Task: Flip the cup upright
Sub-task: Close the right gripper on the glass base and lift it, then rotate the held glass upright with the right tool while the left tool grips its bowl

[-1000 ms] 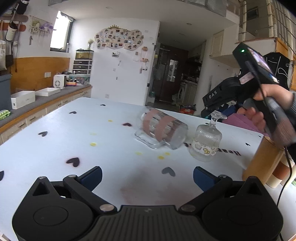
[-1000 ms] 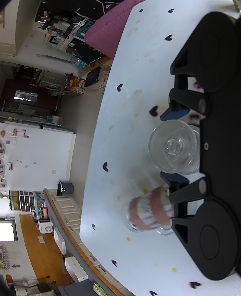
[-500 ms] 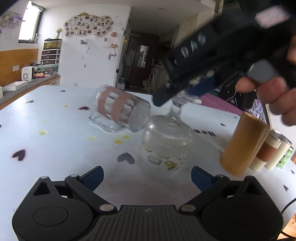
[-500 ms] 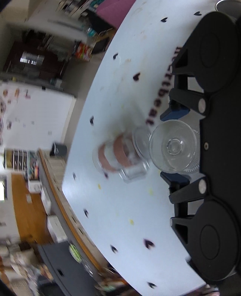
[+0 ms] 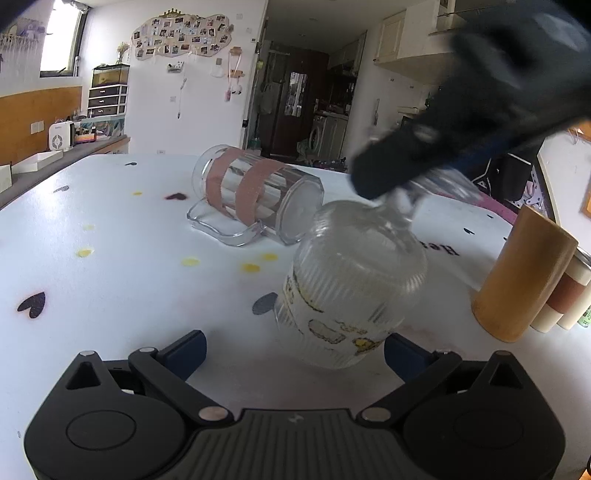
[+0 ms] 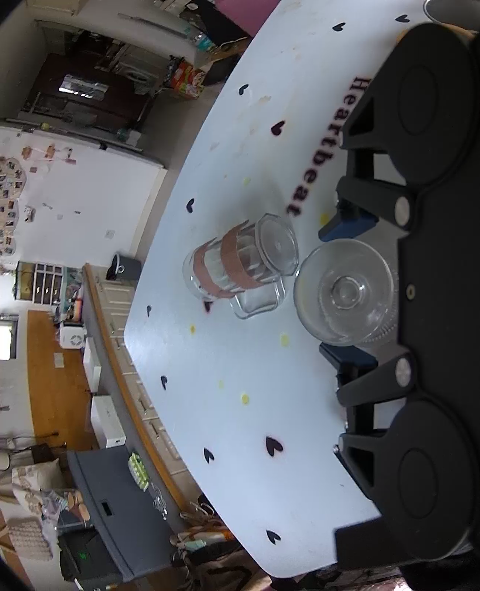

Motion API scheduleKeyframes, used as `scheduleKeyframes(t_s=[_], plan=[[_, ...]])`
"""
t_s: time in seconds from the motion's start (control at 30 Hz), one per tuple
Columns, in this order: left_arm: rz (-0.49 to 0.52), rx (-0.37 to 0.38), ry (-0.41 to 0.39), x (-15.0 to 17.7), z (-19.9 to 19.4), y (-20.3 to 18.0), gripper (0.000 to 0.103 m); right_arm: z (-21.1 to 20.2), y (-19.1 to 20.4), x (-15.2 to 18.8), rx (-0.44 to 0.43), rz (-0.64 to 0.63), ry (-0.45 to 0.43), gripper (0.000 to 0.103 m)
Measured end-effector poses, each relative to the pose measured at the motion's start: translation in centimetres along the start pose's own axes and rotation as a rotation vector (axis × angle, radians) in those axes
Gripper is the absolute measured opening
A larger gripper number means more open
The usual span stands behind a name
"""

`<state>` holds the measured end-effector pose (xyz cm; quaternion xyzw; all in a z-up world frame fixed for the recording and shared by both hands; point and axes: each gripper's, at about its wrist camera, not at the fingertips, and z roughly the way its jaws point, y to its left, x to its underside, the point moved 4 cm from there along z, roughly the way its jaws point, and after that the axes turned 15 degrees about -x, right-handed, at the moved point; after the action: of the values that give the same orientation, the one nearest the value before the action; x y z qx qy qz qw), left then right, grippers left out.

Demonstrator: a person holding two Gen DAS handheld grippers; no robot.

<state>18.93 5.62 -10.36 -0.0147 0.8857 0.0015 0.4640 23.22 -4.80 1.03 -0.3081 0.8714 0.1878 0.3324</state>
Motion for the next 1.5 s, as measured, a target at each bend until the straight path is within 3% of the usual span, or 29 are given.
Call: scheduleKeyframes(t_s=[0.27, 0.47, 0.6, 0.67, 0.73, 0.9, 1.07, 1.23, 1.37, 1.5], plan=[[0.073, -0.056, -0.004, 0.6, -0.5, 1.2, 0.102, -2.2, 1.8, 4.0, -0.038, -0.081, -0.035, 0.06], [0.102, -0.114, -0.008, 1.5, -1.8, 3.4, 0.101, -2.6, 1.7, 7.1, -0.065, -0.052, -0.052, 0.06], [-0.005, -0.114, -0.004, 1.7, -2.8, 6.2, 0.099, -2.0, 0.8, 8.4, -0.049, -0.013, -0.056, 0.06], [-0.127, -0.111, -0.013, 1.3, -3.4, 7.8, 0.095, -1.2, 0.5, 9.1, -0.027, -0.005, -0.04, 0.06], [-0.225, -0.063, -0.003, 0.9, -3.8, 8.9, 0.093, -0.5, 0.4, 9.8, -0.01, -0.003, -0.018, 0.06], [-0.317, 0.077, 0.038, -0.1, -3.8, 8.4, 0.087, 0.7, 0.8, 11.4, 0.023, -0.025, 0.028, 0.06], [-0.449, 0.283, 0.176, -0.4, -2.0, 7.2, 0.077, 0.7, 1.8, 12.5, 0.065, -0.103, 0.037, 0.06], [-0.589, 0.428, 0.318, -0.1, 0.2, 5.6, 0.077, 0.6, 2.0, 12.7, 0.067, -0.126, 0.04, 0.06], [-0.643, 0.454, 0.388, 0.1, 1.5, 4.5, 0.077, 0.6, 2.0, 12.7, 0.074, -0.149, 0.041, 0.06], [-0.645, 0.421, 0.41, -0.3, 1.8, 4.4, 0.078, 0.5, 2.2, 12.9, 0.079, -0.188, 0.049, 0.06]])
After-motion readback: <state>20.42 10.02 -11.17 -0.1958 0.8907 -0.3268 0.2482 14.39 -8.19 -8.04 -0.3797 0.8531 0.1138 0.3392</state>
